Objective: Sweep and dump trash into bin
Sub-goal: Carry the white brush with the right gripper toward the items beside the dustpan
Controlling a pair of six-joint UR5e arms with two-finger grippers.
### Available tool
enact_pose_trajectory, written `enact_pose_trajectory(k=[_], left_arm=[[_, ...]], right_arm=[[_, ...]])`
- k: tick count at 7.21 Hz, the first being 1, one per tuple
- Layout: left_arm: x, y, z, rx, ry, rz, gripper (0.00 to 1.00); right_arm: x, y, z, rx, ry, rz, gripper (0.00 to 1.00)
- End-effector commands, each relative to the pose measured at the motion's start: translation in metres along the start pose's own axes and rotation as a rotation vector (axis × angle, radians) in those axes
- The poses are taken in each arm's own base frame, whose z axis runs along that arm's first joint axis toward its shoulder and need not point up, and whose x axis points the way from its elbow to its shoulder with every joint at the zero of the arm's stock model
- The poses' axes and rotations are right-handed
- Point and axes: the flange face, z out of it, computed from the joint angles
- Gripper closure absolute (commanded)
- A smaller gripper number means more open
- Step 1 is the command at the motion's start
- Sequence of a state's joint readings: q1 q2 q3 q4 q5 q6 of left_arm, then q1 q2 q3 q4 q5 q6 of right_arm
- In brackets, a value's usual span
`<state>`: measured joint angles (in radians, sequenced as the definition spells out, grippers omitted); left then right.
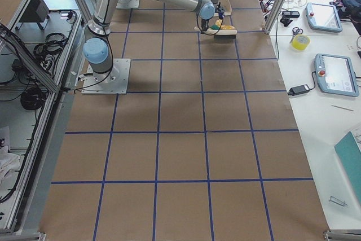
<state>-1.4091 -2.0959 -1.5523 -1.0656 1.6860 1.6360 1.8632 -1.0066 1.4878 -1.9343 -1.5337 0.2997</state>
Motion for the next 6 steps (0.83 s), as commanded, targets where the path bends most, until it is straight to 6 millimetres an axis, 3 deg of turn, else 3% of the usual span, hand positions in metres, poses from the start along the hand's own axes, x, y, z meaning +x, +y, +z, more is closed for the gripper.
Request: enact_pose_trajectory(k=[1, 6], left_arm=[[0.001, -0.003, 0.0, -0.024, 0.001, 0.007, 0.96], [0.0, -0.004, -0.001, -0.02, -0.001, 0.01, 0.96]], right_arm=[[-0.048, 0.003, 0.004, 0.017, 0.001, 0.011, 1.0], [-0.183, 0.051, 0.018, 0.034, -0.059, 0.027, 1.0]])
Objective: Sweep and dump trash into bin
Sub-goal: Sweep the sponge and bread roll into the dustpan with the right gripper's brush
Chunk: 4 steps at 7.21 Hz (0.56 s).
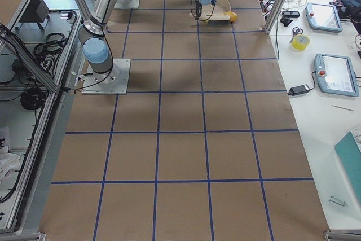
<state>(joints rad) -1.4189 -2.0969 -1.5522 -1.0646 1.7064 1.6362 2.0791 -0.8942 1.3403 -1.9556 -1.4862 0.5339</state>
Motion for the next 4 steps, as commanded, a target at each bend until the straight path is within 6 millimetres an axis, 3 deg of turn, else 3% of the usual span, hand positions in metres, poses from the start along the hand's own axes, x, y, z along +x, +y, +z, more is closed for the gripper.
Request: enact_pose_trajectory(k=[1, 4], left_arm=[[0.0, 0.0, -0.002, 0.002, -0.003, 0.0, 0.96], [0.0, 0.0, -0.002, 0.005, -0.003, 0.0, 0.96]], right_arm=[[-0.056, 0.022, 0.001, 0.012, -0.032, 0.016, 1.0], [-0.101, 0.058, -0.014, 0.006, -0.089, 0.058, 1.0]])
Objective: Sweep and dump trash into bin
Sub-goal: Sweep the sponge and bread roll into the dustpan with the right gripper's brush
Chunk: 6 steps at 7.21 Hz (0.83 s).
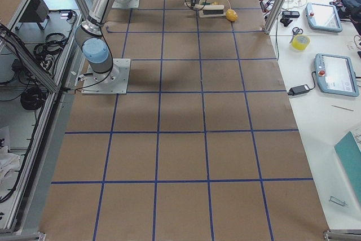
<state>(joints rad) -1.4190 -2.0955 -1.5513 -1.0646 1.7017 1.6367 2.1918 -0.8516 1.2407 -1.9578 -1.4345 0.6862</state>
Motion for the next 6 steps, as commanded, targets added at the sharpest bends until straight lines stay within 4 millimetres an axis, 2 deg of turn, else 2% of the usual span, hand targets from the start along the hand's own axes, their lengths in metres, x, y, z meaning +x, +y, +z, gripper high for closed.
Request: enact_pose_trajectory(k=[1, 2, 4, 6], left_arm=[[0.0, 0.001, -0.001, 0.002, -0.002, 0.0, 0.96], [0.0, 0.0, -0.001, 0.002, -0.002, 0.001, 0.96], [0.0, 0.0, -0.001, 0.002, -0.001, 0.003, 0.96], [0.0, 0.001, -0.001, 0.002, -0.002, 0.001, 0.96]], right_arm=[[-0.029, 0.031, -0.01, -0.004, -0.03, 0.027, 1.0], [-0.026, 0.03, -0.021, 0.006, -0.031, 0.03, 1.0], [0.005, 0.01, -0.057, 0.016, -0.028, 0.067, 1.0], [0.03, -0.012, -0.061, 0.009, 0.009, 0.067, 1.0]])
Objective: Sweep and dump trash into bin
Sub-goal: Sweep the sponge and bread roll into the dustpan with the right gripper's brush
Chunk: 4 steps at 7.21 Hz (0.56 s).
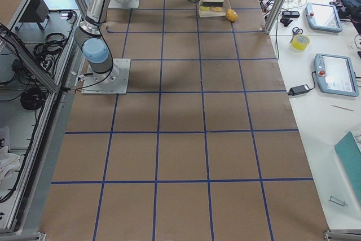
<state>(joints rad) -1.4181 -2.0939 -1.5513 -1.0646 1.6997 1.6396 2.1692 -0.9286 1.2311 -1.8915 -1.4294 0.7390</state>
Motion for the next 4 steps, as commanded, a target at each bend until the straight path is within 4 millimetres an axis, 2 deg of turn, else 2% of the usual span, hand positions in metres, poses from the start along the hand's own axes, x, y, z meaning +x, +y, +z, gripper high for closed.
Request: enact_pose_trajectory(k=[1, 4], left_arm=[[0.0, 0.0, 0.0, 0.003, -0.001, -0.002, 0.96], [0.0, -0.001, 0.001, 0.005, 0.001, -0.003, 0.96]], right_arm=[[0.034, -0.029, -0.011, 0.002, 0.06, -0.019, 1.0], [0.1, -0.091, -0.033, 0.027, 0.099, -0.061, 1.0]])
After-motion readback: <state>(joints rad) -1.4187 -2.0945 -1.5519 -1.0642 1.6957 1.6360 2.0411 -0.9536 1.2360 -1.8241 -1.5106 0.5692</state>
